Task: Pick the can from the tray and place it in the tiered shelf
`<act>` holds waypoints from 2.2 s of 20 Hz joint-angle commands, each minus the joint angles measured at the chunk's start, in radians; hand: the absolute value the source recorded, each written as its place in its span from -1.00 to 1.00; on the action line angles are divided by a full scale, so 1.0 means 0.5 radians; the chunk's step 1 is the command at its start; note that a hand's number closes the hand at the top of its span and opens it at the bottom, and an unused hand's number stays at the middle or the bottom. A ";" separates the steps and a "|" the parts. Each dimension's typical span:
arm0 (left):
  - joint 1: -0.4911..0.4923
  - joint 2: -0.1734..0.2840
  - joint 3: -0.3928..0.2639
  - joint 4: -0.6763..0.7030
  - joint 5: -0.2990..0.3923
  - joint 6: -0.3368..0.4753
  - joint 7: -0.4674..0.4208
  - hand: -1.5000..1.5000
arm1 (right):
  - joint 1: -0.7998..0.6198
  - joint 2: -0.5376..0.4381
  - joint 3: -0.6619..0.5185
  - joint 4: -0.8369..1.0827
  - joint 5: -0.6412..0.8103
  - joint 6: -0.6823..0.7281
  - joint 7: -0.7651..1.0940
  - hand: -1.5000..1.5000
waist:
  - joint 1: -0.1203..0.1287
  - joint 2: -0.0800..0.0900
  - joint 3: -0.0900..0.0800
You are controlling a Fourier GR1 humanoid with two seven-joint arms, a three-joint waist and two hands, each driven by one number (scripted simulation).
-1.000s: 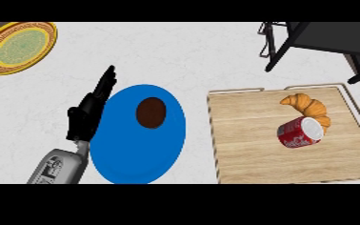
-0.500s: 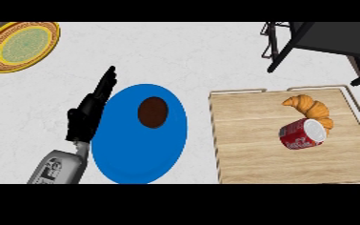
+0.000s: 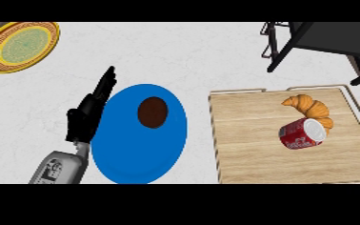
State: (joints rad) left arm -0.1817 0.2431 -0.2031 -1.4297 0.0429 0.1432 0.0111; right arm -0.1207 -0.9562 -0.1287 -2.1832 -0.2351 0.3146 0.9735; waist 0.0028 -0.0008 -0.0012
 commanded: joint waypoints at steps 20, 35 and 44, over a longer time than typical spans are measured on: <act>-0.045 -0.102 0.107 -0.097 -0.121 -0.093 0.175 0.00 | -0.120 0.372 0.364 -0.037 0.516 -0.003 0.334 -1.00 | -0.004 0.000 0.002; -0.084 -0.128 0.214 0.084 -0.163 -0.178 0.042 0.00 | -0.144 0.486 0.463 0.151 0.767 0.104 0.279 -1.00 | -0.007 0.002 0.001; 0.089 -0.155 0.211 -0.152 -0.185 -0.217 0.100 0.00 | -0.090 0.635 0.449 0.262 0.942 0.182 0.114 -1.00 | 0.002 0.000 0.002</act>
State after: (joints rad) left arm -0.1625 0.1559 -0.1099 -1.4549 -0.0582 0.0551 0.0285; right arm -0.1454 -0.6698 0.0940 -2.0908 0.2043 0.3593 0.9811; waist 0.0009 -0.0005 -0.0003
